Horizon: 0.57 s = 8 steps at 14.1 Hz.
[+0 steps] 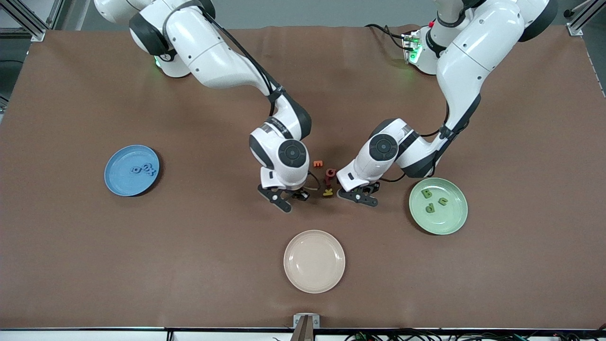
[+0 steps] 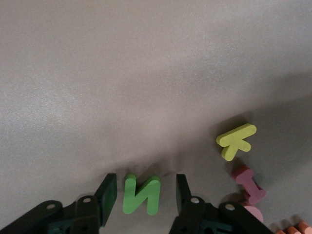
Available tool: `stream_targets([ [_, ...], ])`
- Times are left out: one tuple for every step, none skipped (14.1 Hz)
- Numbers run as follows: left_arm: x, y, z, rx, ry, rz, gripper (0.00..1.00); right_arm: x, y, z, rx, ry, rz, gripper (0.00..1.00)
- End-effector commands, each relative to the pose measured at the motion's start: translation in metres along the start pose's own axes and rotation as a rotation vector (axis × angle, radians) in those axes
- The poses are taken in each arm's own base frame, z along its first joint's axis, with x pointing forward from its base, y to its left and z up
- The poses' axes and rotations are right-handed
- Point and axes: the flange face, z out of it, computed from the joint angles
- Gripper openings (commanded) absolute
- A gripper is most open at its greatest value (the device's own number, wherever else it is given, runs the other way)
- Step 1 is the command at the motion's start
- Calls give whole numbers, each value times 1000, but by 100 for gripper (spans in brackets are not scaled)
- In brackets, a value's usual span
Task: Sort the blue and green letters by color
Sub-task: 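Place E on the blue plate while the left gripper places N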
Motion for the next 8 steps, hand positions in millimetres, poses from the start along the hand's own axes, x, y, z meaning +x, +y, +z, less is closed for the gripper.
stream_targets([
  [0, 1, 2, -1, -3, -5, 55, 36, 43, -40, -87, -59, -138, 0],
  [-2, 0, 4, 2, -9, -5, 55, 51, 69, -49, -106, -76, -209, 0],
  [-2, 0, 5, 3, -13, -7, 54, 72, 104, -56, -113, -98, -278, 0],
  [-4, -1, 5, 6, -19, -11, 51, 91, 141, -62, -109, -112, -337, 0],
  [-4, -2, 6, 8, -23, -21, 49, 107, 177, -65, -97, -120, -394, 0],
  [-5, -1, 6, 8, -23, -30, 45, 125, 215, -66, -74, -125, -459, 0],
  [-4, -1, 6, 8, -21, -41, 42, 139, 249, -65, -56, -128, -512, 0],
  [-4, -1, 6, 8, -21, -55, 36, 155, 282, -61, -40, -128, -557, 0],
])
